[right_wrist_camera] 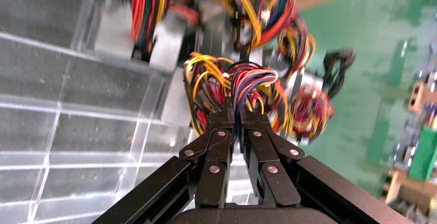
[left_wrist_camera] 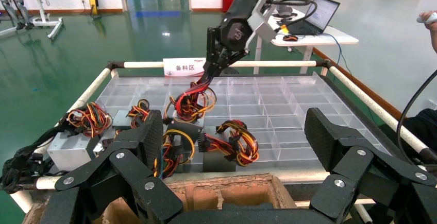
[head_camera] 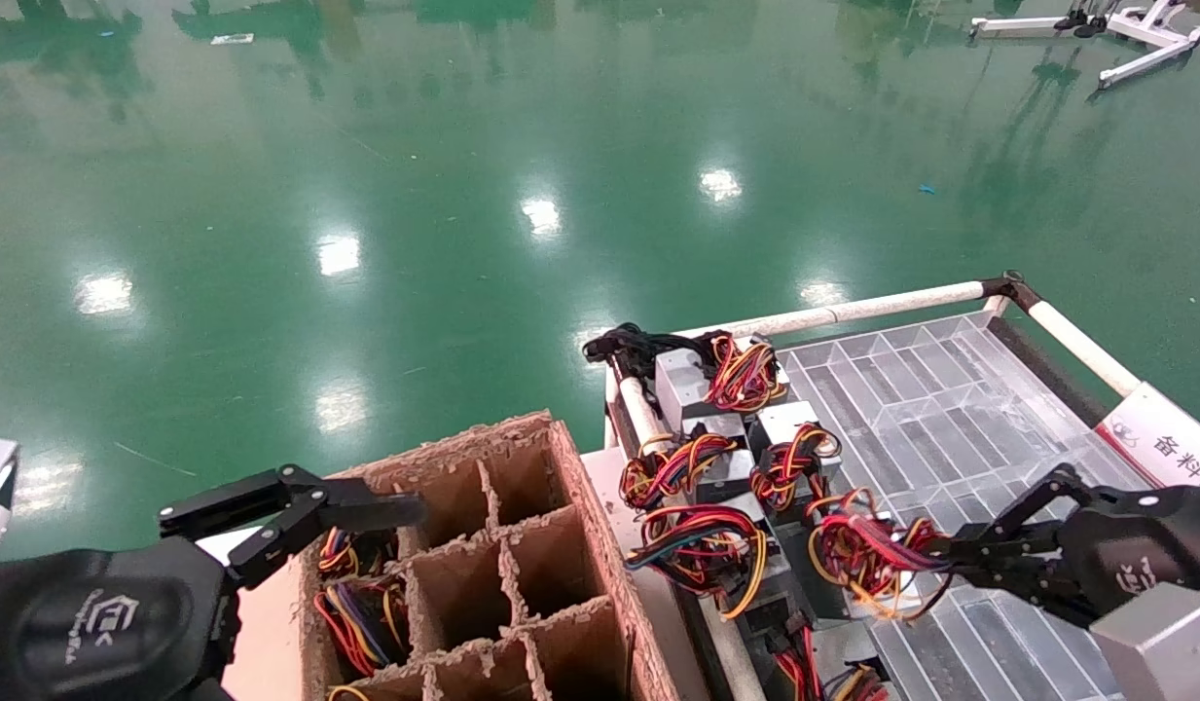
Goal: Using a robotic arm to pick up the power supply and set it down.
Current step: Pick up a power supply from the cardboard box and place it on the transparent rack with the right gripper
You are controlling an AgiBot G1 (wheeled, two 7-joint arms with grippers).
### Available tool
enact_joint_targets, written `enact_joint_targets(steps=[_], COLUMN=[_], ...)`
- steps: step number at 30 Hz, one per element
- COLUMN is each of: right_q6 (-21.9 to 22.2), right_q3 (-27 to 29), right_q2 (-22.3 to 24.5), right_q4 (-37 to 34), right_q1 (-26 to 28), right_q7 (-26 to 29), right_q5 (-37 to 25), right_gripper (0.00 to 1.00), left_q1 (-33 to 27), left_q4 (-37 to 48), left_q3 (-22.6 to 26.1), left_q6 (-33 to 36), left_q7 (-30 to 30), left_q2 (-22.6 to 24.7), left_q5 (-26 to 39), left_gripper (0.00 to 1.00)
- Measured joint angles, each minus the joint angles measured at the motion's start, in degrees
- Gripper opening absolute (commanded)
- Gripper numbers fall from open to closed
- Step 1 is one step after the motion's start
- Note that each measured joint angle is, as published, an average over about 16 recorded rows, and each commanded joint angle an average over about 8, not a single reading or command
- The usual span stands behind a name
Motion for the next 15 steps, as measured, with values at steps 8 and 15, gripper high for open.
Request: enact_joint_targets(steps=[8, 15], right_q6=[3.9, 5.5], right_q3=[-0.6, -0.9], right_q2=[-1.4, -2.9], right_q4=[-2.0, -3.6], right_q1=[-2.4, -3.5], right_q7=[1.9, 2.2], right_q5=[0.3, 1.2], right_gripper=[0.51, 1.0], left_q1=[0.0, 0.0], left_q4=[0.0, 0.0], left_q3=[0.0, 0.0], left_q6=[0.0, 0.0], left_q7=[0.0, 0.0], left_q2=[0.0, 0.0], left_q5=[0.0, 0.0], left_gripper=[1.0, 1.0])
